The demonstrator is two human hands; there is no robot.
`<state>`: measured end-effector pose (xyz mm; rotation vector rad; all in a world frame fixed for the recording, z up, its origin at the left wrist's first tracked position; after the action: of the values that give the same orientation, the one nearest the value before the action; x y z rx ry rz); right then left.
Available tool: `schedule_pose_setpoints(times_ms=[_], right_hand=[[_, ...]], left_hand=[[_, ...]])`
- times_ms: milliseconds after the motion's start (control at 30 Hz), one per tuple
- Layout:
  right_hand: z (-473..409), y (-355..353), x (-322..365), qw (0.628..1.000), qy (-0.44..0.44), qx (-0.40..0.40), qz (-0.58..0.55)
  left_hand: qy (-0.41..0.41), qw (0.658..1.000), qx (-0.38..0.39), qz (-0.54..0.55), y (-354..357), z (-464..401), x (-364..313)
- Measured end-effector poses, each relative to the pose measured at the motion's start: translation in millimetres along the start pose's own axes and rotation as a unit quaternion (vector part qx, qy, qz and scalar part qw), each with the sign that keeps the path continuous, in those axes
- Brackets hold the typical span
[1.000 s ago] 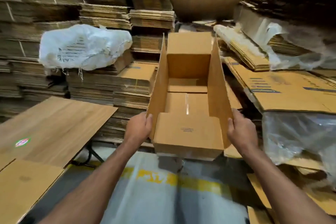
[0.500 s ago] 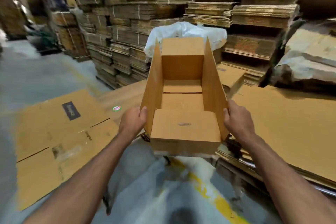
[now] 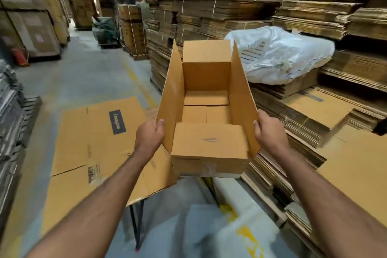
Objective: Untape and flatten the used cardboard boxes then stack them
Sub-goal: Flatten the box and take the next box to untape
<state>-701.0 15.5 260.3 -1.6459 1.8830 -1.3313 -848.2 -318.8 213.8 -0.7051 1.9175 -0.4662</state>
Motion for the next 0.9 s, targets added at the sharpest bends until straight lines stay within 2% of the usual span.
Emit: schedule_pose_setpoints(times_ms=[233,367,500,633,800,900], right_hand=[[-44.1,66.6,22.4,0.999,-0.013,0.04,-0.004],[-61.1,100.1,16.5,0.996,0.019,0.088,0.015],[-77.6,114.3,16.1,0.991,-0.023,0.114,0.062],[-87.4,120.3,3.5,0.986,-0.021,0.108,0.122],[-105.9,122.3,-34.3,0.961,0.03,0.136,0.238],[-117.7,125.0,-54.0,0.943,0.049,0.182,0.272]], left_hand=[[-0.046,0.999,-0.008,0.021,17.8,-35.2,47.2],[-0.135,0.989,0.033,0.053,28.4,-50.7,81.7],[-0.168,0.975,0.08,-0.121,26.1,-64.5,102.4],[-0.181,0.96,0.112,-0.181,39.8,-63.8,113.8],[-0.216,0.961,0.088,-0.15,60.1,-64.6,116.3],[-0.269,0.956,0.097,-0.071,81.5,-67.4,122.3]])
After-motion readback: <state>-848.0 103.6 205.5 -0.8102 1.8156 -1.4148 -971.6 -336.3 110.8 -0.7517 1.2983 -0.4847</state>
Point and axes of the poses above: each hand's wrist, its own z-axis away from the middle knuckle, its own y-axis out of the palm, x = y × z, the point moved 10 cm from there along -z, towards the middle knuckle, and after that the axes turned 7 degrees about -x, right-handed, at the moved point
